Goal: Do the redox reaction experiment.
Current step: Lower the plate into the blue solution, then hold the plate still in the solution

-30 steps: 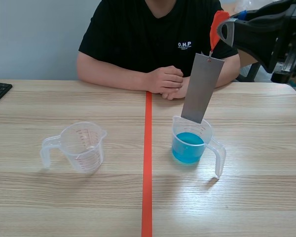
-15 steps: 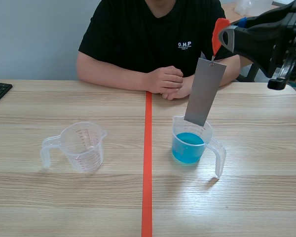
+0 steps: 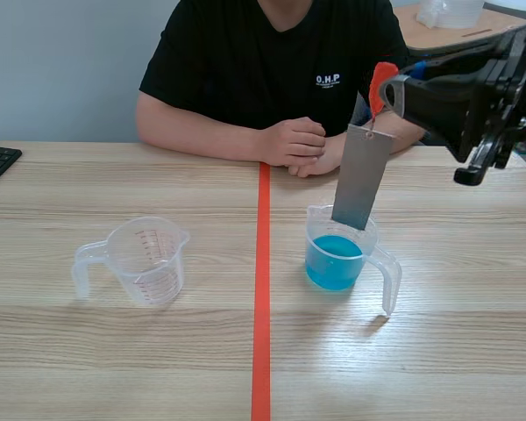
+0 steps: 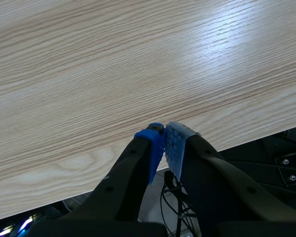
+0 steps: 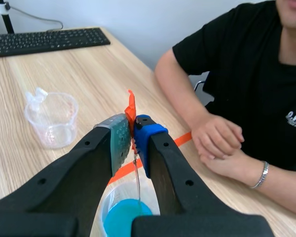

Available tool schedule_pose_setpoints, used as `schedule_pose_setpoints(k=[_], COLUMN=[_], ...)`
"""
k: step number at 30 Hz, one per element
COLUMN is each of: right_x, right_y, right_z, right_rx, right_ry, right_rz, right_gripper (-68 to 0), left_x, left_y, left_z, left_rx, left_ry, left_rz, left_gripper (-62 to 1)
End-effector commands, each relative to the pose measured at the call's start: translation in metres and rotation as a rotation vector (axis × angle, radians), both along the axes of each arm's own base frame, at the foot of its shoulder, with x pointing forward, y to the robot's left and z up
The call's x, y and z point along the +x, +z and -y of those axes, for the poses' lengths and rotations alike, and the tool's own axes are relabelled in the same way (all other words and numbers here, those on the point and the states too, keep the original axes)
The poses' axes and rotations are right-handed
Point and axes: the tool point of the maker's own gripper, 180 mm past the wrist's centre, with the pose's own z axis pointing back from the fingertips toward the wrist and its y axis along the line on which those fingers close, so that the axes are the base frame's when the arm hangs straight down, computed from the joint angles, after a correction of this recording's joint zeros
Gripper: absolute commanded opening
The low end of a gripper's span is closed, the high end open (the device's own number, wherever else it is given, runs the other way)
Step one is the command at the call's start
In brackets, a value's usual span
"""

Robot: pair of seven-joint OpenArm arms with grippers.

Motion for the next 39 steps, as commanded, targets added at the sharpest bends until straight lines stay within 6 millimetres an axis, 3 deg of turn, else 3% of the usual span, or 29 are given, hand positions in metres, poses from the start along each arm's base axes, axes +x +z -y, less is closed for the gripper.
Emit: schedule_pose_setpoints(k=[1,11,29,39], right_x=[0.002,0.009,0.025,0.025], right_y=[0.011,-0.007,-0.065,-0.073], right_z=[0.001,0.006,-0.001,0.002], right_rx=[0.03,0.063,0.021,0.016], right_ry=[0.01,-0.032,-0.071,-0.077], right_rz=[0.027,-0.012,-0.104,-0.124], right_gripper=[-66.0,-66.0,-66.0,-66.0], left_x=[0.004,0.002,-0.003,-0.003], left_y=[0.005,0.004,0.002,0.002], left_z=[-0.001,0.001,0.002,0.002], left_rx=[-0.003,-0.012,-0.022,-0.022], left_ry=[0.001,0.016,0.038,0.038], left_rz=[0.021,0.021,0.014,0.014], left_gripper=[-56.2,-56.2,-56.2,-56.2])
